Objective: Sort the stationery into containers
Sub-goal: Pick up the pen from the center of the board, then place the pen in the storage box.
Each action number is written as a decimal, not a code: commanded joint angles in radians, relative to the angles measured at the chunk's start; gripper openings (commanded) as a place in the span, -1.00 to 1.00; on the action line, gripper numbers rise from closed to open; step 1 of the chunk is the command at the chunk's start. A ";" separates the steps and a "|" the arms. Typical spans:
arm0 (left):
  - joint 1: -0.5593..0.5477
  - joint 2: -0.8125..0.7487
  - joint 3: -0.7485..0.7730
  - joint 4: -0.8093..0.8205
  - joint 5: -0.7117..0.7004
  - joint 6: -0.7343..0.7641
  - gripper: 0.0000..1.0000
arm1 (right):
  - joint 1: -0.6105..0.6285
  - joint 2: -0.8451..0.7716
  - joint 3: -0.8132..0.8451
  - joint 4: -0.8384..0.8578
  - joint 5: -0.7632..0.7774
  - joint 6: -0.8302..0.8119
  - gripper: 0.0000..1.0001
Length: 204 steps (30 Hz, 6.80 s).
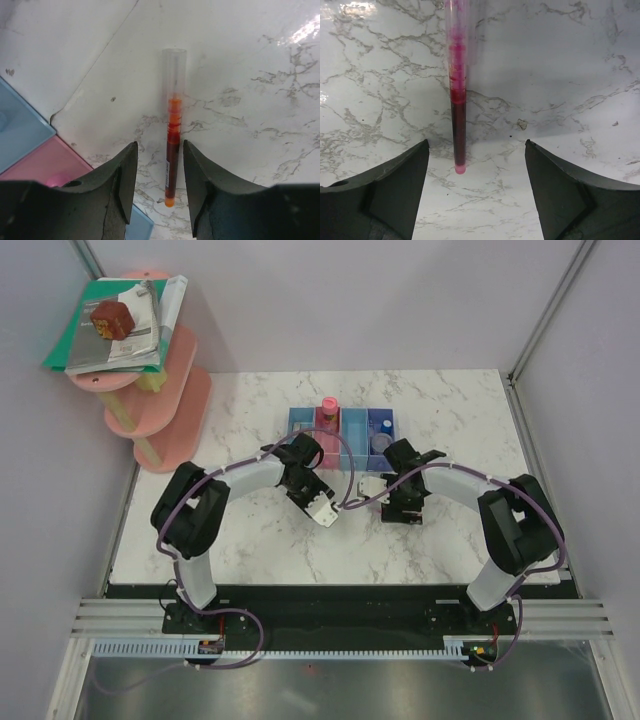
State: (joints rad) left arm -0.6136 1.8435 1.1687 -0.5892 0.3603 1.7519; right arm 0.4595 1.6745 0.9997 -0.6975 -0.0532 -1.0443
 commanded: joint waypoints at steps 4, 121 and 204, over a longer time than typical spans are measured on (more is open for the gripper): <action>0.002 0.126 0.129 -0.319 -0.001 0.170 -0.01 | -0.007 0.008 0.063 -0.023 -0.054 -0.017 0.70; 0.017 0.029 0.804 -0.299 -0.093 -1.360 -0.96 | -0.041 -0.390 0.105 -0.063 0.041 0.521 -1.00; 0.129 -0.570 0.226 0.032 0.009 -1.330 -0.10 | -0.074 0.404 0.699 0.317 -0.329 1.077 -1.00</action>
State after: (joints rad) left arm -0.5026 1.2984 1.3636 -0.5812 0.3691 0.3656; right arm 0.3698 2.0884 1.7325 -0.4221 -0.3481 0.0078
